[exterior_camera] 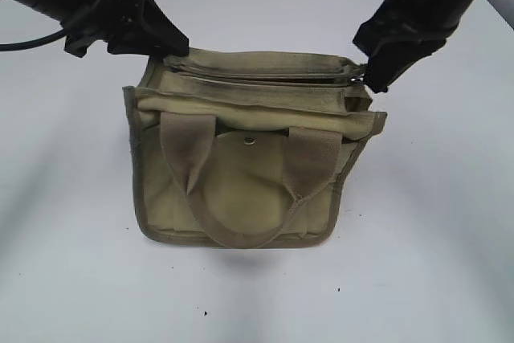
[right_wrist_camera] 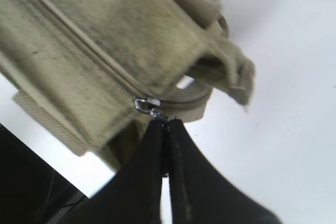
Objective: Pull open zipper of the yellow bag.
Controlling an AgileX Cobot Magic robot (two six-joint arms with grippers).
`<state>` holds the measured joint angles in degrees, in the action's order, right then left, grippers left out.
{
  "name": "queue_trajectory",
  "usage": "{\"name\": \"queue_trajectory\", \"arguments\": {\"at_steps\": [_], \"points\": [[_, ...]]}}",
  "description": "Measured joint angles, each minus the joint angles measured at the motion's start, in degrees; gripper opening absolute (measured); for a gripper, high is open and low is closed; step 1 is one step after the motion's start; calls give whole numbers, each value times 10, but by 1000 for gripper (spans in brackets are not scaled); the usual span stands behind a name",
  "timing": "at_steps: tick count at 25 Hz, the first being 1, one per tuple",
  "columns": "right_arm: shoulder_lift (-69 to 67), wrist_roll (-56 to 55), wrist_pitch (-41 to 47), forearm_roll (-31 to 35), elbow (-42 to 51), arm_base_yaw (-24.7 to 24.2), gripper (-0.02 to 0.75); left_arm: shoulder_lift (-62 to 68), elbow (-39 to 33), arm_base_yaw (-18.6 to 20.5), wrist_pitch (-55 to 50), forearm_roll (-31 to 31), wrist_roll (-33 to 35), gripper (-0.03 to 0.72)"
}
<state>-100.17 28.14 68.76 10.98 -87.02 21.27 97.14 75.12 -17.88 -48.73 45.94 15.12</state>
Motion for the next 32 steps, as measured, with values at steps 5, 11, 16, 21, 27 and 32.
{"name": "queue_trajectory", "arguments": {"at_steps": [5, 11, 16, 21, 27, 32], "points": [[0, -33, 5, -5, 1, -37, 2, 0, 0, 0, 3, -2, 0, 30], [6, -115, 6, -5, 2, -40, 82, -2, 0, 0, 3, -16, 0, 62], [54, -157, 6, -9, 3, -40, 398, -49, 0, 1, 5, -86, 1, 300], [130, -165, 6, -9, 20, -40, 524, -152, 1, 1, -54, -197, 1, 457], [266, -167, 6, -11, 154, -40, 533, -296, -47, 1, -149, -319, -71, 473], [393, -167, 6, -11, 298, -40, 534, -455, -171, 1, -159, -379, -137, 474]]}}
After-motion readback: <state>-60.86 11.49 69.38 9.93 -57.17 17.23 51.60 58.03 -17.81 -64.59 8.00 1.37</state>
